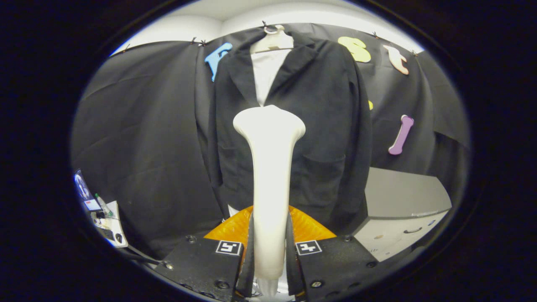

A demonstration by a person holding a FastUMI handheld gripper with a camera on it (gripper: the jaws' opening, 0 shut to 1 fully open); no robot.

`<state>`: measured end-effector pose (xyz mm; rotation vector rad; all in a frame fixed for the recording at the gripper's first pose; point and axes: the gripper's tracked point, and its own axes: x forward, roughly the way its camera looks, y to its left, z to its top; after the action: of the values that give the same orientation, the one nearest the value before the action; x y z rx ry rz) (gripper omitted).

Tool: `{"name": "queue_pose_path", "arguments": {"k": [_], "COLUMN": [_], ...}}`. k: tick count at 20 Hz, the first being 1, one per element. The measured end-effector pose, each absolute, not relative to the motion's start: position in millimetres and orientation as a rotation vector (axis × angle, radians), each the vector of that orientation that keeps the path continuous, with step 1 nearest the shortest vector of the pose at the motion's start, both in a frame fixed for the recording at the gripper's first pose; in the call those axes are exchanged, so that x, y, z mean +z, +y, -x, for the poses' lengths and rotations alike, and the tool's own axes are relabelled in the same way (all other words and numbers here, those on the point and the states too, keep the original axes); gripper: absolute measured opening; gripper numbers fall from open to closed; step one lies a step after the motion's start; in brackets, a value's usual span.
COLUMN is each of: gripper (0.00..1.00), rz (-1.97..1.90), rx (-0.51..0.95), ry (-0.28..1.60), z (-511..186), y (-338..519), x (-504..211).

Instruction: Iron the clothes twice with a garment steamer, once on the left side and once on the right side.

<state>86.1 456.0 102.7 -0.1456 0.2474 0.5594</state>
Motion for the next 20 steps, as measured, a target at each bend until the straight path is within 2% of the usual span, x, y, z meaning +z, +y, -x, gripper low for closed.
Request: {"name": "queue_pose_path", "arguments": {"k": [12,20], "gripper": [0.34,0.34], "rz": [0.161,0.147], "rx": [0.705,0.672], "ry": [0.023,-0.01], "z": [-59.2,-94.3], "y": [577.1,618.0], "x": [213.7,250.7]}}
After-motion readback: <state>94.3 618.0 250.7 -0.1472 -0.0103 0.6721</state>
